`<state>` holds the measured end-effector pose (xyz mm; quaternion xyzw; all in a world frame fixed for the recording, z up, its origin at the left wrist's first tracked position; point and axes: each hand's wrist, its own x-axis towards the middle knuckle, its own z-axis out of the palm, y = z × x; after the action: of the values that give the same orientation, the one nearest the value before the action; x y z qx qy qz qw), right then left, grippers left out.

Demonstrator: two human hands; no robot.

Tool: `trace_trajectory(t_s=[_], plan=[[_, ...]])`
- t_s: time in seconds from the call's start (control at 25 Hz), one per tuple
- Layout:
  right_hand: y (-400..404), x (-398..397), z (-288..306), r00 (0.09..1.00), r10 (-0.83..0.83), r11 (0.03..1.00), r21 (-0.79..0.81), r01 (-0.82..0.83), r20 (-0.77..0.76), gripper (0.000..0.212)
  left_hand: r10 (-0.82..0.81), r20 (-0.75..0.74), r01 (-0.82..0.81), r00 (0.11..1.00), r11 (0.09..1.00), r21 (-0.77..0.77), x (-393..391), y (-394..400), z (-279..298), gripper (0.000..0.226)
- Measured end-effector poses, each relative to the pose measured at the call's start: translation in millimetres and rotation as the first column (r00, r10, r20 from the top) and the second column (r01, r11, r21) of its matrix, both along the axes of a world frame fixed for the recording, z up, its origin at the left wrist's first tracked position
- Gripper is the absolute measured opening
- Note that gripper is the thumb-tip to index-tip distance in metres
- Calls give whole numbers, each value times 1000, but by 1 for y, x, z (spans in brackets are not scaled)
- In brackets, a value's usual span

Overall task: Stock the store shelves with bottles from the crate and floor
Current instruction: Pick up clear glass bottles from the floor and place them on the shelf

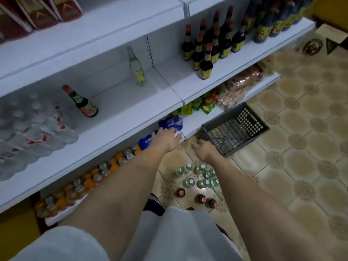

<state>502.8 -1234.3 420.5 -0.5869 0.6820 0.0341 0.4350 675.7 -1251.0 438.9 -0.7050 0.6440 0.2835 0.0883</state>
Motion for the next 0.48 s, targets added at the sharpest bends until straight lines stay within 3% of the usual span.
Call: trace_trajectory(t_s=[0.24,0.36,0.48], plan=[[25,13,-73,989,-139,980,135,143,-39,48,-77,-91,92,993,982,167,13,-11,-74,43],[25,26,-116,920,-382,894,221,391,-85,47,-122,-173,170,977,939,298,16,-26,-132,43],[19,40,-171,900,-427,846,311,432,-89,45,-48,-189,121,981,911,395,30,-32,-201,36]])
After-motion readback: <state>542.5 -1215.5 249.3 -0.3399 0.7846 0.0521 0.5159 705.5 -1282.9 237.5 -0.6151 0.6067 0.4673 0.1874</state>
